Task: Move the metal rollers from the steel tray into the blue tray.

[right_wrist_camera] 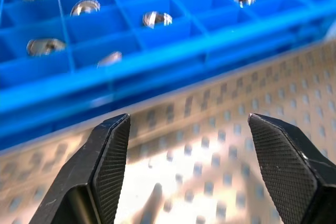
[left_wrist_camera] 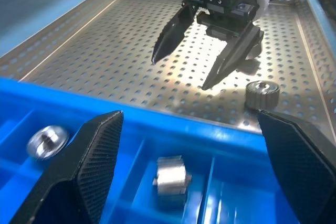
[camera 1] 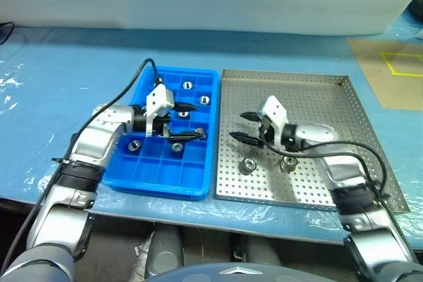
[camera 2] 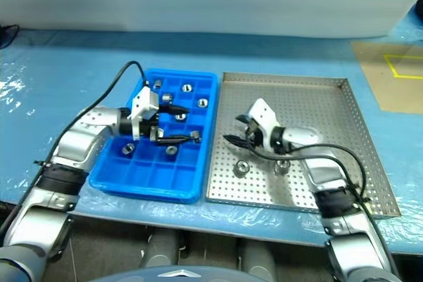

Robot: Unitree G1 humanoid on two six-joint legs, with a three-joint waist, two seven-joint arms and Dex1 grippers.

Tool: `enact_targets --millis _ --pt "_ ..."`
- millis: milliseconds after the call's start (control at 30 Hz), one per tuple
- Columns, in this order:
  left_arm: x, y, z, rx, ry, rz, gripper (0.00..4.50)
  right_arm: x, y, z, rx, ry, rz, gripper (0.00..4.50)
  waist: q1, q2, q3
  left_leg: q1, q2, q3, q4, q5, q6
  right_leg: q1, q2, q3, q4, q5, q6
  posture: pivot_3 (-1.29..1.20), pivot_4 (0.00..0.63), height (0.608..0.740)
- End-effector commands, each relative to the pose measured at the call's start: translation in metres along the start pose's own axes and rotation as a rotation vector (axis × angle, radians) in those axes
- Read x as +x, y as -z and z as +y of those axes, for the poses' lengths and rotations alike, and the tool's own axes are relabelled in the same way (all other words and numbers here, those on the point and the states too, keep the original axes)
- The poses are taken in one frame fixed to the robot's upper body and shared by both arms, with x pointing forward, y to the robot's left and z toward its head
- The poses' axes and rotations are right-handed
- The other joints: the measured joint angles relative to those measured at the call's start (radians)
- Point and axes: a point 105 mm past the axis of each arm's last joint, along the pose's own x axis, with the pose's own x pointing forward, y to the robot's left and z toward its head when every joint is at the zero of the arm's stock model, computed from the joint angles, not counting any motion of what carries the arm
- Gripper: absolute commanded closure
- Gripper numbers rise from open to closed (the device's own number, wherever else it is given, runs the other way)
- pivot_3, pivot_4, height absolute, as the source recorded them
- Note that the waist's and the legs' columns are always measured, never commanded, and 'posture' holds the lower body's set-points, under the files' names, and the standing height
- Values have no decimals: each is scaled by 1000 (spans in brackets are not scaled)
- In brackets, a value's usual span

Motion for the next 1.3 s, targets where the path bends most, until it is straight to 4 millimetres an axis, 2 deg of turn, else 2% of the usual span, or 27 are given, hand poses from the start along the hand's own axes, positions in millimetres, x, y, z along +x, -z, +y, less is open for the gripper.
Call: enact_targets --millis 33,167,467,600,867,1067,1167,1233,1300 --pt "19 -9 -2 49 79 -32 203 -24 -9 1 -6 61 -21 834 -7 0 0 0 0 0 0 0 1 0 0 0 0 0 0 -274 150 740" --pt "47 -9 -10 45 199 -70 203 -50 6 4 39 176 26 834 -32 0 0 1 0 1 1 -2 3 0 0 1 0 0 0 -360 150 740" --pt "72 -9 -20 51 324 -99 203 -75 23 12 81 284 87 834 -86 0 0 1 -1 1 1 -3 5 1 1 2 -1 0 0 -476 150 740" --pt "78 -7 -25 58 358 -98 203 -75 32 16 110 307 94 834 -90 0 0 1 -1 1 2 -4 6 1 0 2 -2 0 0 -483 150 740" --pt "78 0 -29 65 365 -82 203 -71 51 21 155 299 127 834 -89 0 0 1 0 1 2 -4 7 2 0 2 -2 0 0 -457 150 740" --pt "77 3 -32 64 357 -76 203 -69 53 22 155 280 130 834 -89 0 0 1 0 1 3 -4 8 2 0 2 -2 0 0 -437 150 740" --pt "75 5 -32 64 346 -70 203 -66 55 22 142 277 136 1373 -88 0 0 1 0 1 3 -4 8 2 0 2 -2 0 0 -426 150 740" --pt "74 6 -31 63 340 -67 203 -65 58 17 131 302 145 1999 -88 1 0 1 0 1 3 -4 8 2 -1 2 -2 0 0 -423 150 740" --pt "74 6 -31 61 336 -66 203 -64 56 18 137 287 130 1999 -88 1 0 1 0 1 3 -4 8 2 -1 2 -2 0 0 -422 150 740"
